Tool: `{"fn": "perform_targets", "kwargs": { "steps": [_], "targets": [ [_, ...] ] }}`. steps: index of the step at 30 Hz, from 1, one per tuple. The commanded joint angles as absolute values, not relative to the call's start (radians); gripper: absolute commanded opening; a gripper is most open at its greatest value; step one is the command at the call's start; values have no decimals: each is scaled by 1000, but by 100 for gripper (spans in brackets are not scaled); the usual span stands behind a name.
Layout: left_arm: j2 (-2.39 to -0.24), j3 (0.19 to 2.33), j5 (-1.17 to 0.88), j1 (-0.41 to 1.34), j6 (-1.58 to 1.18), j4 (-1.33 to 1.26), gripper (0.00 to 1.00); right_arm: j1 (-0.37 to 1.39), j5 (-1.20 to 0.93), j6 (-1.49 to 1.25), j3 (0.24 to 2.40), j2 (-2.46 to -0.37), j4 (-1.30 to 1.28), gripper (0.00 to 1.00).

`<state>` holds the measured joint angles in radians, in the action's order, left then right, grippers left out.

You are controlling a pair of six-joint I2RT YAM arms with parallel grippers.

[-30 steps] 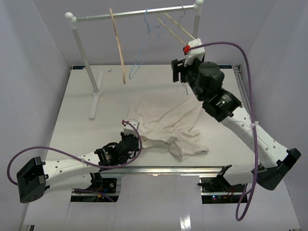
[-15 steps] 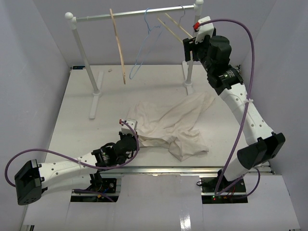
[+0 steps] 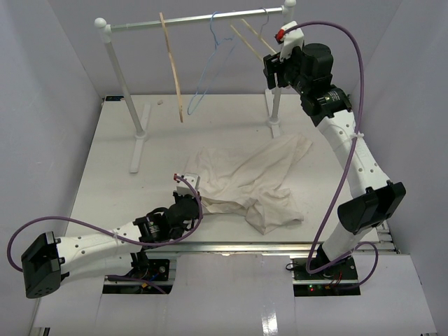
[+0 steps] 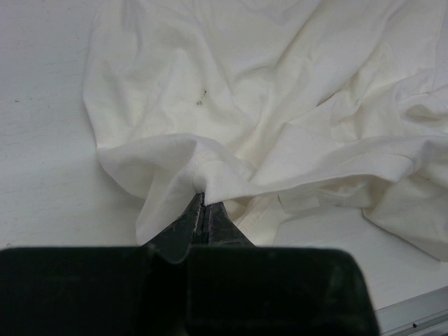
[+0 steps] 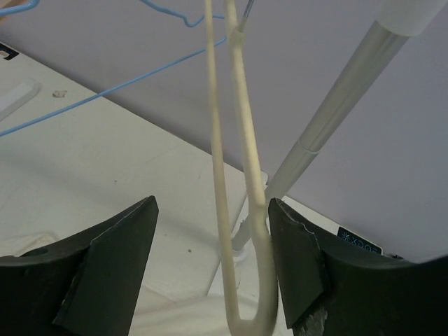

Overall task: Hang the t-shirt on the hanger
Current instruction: Pick up the hanger from the clothesline.

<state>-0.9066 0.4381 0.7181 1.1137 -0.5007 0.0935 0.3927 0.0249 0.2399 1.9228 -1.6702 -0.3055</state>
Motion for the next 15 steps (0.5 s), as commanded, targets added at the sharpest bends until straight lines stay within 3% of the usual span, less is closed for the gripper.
{"fn": "perform_targets", "kwargs": {
  "steps": [1, 6, 15],
  "targets": [
    [-913, 446, 730, 1108, -495, 81, 0, 388, -29, 219, 1953, -1663, -299, 68],
    [-923, 449, 730, 1108, -493, 85, 0, 388, -24, 196, 1948, -1668, -291, 56],
    [-921, 451, 730, 1108, -492, 84, 0, 389, -16, 152, 2012, -1715, -297, 50]
  ]
}}
